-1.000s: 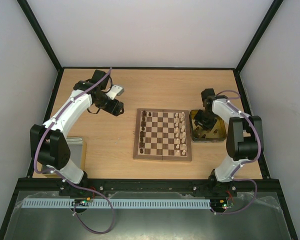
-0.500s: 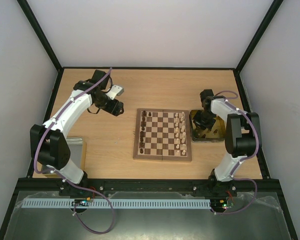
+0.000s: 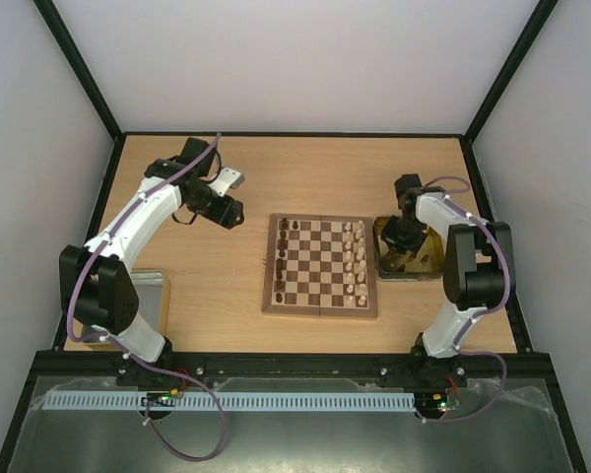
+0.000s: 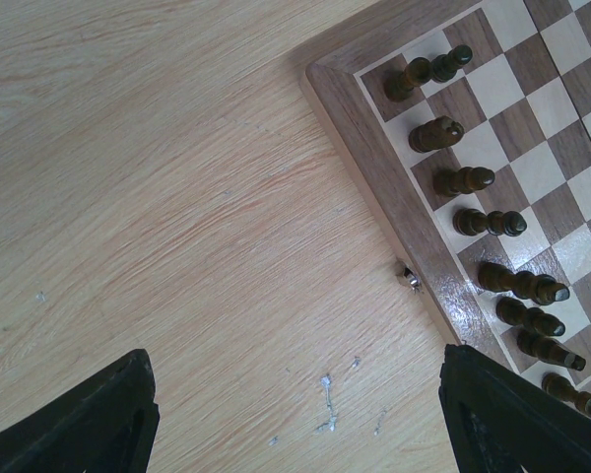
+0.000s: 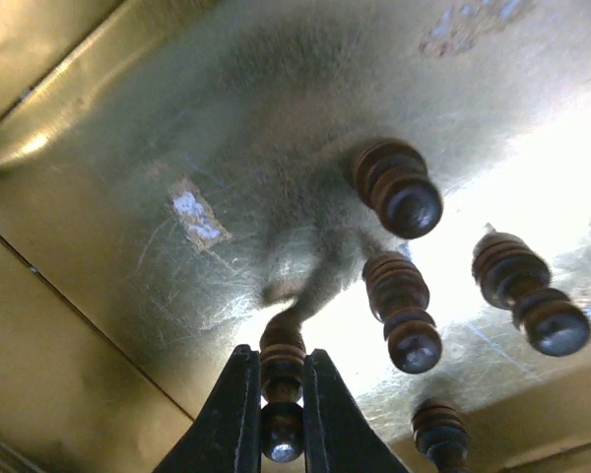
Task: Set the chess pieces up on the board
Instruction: Pick up the chess piece from the storage box, then place the chess piece on the chessboard.
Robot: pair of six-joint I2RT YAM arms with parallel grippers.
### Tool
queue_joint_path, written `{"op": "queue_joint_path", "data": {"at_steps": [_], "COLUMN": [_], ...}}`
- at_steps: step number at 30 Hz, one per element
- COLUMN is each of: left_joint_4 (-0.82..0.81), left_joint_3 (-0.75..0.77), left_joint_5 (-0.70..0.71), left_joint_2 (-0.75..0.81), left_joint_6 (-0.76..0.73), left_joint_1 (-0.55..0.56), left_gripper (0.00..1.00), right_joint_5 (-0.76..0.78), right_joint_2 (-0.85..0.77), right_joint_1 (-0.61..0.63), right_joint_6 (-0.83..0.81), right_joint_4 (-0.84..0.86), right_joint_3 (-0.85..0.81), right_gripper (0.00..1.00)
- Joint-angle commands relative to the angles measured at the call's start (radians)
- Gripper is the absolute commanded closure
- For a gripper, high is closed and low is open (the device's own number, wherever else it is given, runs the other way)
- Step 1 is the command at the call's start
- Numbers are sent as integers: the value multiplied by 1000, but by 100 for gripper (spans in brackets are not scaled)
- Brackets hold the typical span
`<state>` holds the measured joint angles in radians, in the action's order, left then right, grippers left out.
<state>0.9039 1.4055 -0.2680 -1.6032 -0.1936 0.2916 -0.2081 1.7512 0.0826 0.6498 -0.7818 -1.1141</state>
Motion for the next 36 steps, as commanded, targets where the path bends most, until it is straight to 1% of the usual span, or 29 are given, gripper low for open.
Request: {"op": "queue_joint_path", "data": {"at_steps": [1,3,8,11,15,19,25,32,36], "left_joint_4": [19,19,21,23,24,25,23,20,23], "left_joint_3": [8,9,22,27,28,29,23,16,16], "left_joint_5": [-1,-3,-8,-10,-9,-8,-1,10,12], "left_joint_2": [0,-2,-11,-17,-21,-20,-10,-1,3], "left_joint_6": [-3,-3,-4,-4,-5,-4,-4,-4,-6], "left_joint_1": [3,4,4,5,8,12,13,13,13], "left_gripper": [22,21,21,22,22,22,21,22,22], "right_joint_5": [86,110,129,164,205,163,147,99,87], "right_joint_2": [-25,-39,-96,-122,-97,-32,121,306,379], "right_joint_1": [-4,-4,19,102,237,344,481,568,583], "right_joint_6": [-10,-40,-34,-21,1,25,15,6,5], "right_joint_4": [-83,-116,-166,-212,-292,-330,-361,-390,-392], "right_joint_3": [-73,-99,-124,-178,-314,-424,-596,-794,-854], "right_gripper": [98,98,97,97,97,97,97,97,97]}}
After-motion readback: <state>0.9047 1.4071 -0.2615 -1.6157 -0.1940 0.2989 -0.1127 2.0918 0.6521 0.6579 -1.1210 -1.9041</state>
